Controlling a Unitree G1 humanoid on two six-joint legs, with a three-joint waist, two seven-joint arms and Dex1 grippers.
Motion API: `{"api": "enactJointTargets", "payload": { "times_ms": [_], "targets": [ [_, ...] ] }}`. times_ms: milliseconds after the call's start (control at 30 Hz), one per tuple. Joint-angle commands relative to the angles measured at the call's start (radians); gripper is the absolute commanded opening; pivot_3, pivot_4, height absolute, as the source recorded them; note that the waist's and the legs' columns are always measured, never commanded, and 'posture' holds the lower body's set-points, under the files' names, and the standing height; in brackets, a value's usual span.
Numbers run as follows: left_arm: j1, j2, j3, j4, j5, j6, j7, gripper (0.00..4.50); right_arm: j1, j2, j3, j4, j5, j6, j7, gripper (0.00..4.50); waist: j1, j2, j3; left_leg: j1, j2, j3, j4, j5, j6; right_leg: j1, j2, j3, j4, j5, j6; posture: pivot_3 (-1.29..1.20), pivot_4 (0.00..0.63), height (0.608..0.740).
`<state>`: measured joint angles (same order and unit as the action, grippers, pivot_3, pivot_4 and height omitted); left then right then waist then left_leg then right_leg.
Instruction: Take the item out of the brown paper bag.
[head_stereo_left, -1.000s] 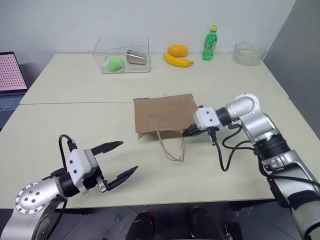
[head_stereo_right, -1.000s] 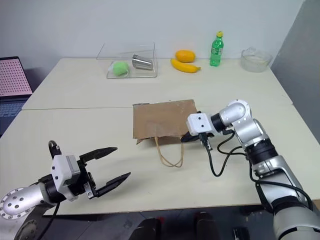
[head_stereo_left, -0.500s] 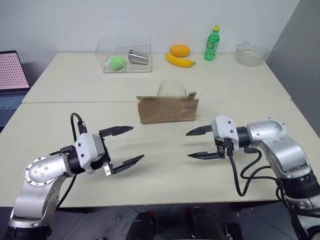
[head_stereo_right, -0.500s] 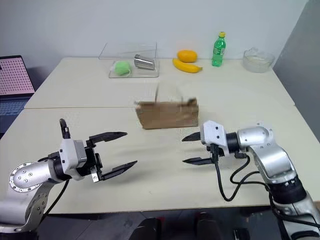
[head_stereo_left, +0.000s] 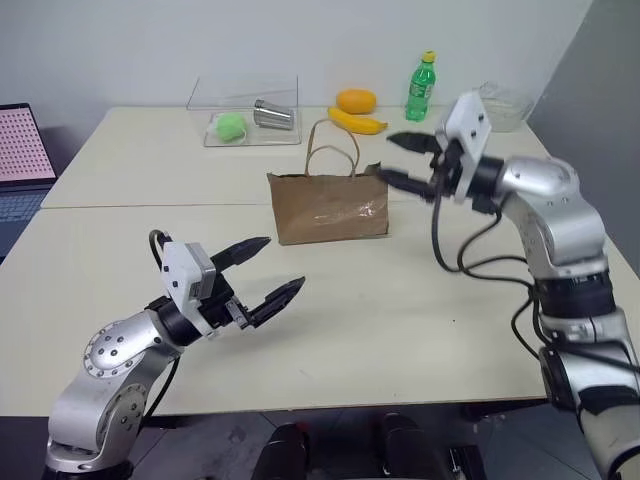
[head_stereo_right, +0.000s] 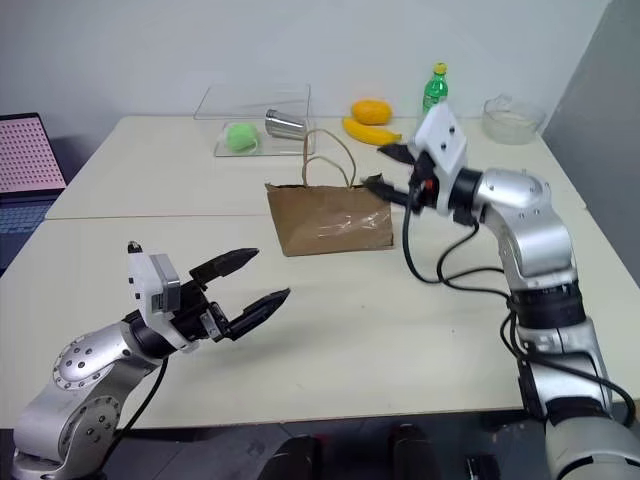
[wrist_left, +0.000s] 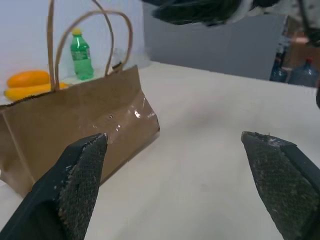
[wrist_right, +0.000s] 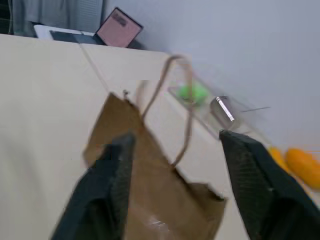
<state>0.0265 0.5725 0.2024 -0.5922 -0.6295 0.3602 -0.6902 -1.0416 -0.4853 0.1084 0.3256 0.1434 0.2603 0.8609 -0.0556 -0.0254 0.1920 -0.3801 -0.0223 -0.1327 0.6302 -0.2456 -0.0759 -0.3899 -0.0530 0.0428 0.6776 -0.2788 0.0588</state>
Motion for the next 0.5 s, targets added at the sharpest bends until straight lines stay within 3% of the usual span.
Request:
{"api": "enactJointTargets", "payload": {
  "times_ms": [33, 133, 300, 500],
  "targets": [
    [-0.001, -0.012, 0.008, -0.036, 0.004, -0.021, 0.022, 4.50, -0.161, 0.031, 0.046, 0.347, -0.132, -0.207, -0.080, 1.30, -0.001, 0.000, 0.000, 0.000, 0.000, -0.001, 0.000, 0.000, 0.000, 0.000, 0.000, 0.000, 0.000, 0.000, 0.000, 0.00, 0.150, 0.740],
    [0.007, -0.025, -0.003, -0.022, 0.033, -0.046, 0.025, 4.50, -0.308, 0.082, 0.120, 0.680, -0.267, -0.368, -0.191, 0.15, -0.003, 0.000, 0.000, -0.001, 0.000, 0.000, -0.001, 0.000, 0.000, -0.001, 0.000, 0.000, -0.001, 0.000, 0.000, 0.00, 0.150, 0.740],
    [0.003, -0.030, -0.017, 0.006, 0.069, -0.086, 0.009, 4.50, -0.393, 0.158, 0.185, 0.927, -0.390, -0.473, -0.289, 0.07, -0.004, 0.000, 0.000, -0.002, 0.000, 0.001, -0.002, 0.000, 0.000, -0.002, 0.000, 0.001, -0.002, 0.000, -0.001, 0.00, 0.150, 0.740],
    [0.034, -0.001, -0.012, 0.041, 0.106, -0.150, -0.061, 4.50, -0.374, 0.187, 0.204, 0.953, -0.415, -0.560, -0.029, 0.07, -0.005, 0.001, 0.000, -0.002, 0.000, 0.001, -0.001, 0.000, 0.000, -0.003, 0.000, 0.001, 0.000, 0.000, 0.000, 0.00, 0.150, 0.740]
  ]
}}
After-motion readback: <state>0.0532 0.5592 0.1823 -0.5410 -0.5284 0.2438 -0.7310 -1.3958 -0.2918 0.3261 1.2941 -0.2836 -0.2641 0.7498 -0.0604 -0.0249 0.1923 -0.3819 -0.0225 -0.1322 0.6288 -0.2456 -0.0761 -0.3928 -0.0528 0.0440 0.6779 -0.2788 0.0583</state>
